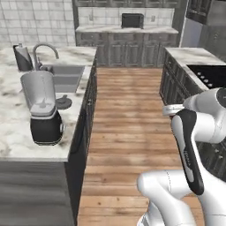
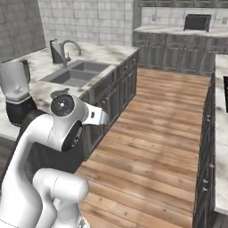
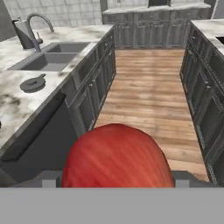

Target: Grab the onions from the fridge, place them in the blender, close the lid, and turn on the blender to create a marinade.

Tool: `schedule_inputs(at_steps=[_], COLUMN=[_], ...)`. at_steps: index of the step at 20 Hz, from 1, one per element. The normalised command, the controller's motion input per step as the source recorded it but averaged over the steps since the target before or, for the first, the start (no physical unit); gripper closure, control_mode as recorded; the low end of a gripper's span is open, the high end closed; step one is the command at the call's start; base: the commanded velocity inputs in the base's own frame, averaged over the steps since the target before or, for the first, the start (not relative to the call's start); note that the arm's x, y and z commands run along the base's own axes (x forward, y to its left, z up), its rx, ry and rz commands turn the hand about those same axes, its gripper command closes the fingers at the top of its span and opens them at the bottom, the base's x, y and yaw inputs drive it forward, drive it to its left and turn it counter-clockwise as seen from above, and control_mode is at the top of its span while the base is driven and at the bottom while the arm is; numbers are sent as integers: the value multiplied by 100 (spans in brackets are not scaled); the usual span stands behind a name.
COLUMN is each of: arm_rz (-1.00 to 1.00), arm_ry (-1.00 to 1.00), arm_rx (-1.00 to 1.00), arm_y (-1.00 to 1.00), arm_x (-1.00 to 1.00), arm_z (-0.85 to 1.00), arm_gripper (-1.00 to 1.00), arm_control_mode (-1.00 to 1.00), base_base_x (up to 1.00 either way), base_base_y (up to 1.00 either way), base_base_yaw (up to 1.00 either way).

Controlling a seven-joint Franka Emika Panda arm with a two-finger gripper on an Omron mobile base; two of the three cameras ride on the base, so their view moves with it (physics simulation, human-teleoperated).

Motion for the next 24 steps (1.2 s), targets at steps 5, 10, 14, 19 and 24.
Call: schedule_inputs(at_steps=[5, 10, 14, 19, 24], arm_rz=[0, 0, 0, 0, 0], arm_ry=[0, 0, 0, 0, 0], arm_rx=[0, 0, 0, 0, 0], arm_y=[0, 0, 0, 0, 0], arm_x=[0, 0, 0, 0, 0], arm_z=[0, 0, 0, 0, 0], arm_gripper=[100, 100, 100, 100, 100], arm_control_mode=[100, 100, 100, 100, 100], base_base_x=[22, 46, 50, 50, 56], base_base_y=[4, 31, 29, 21, 3], base_base_yaw=[57, 37, 24, 19, 18])
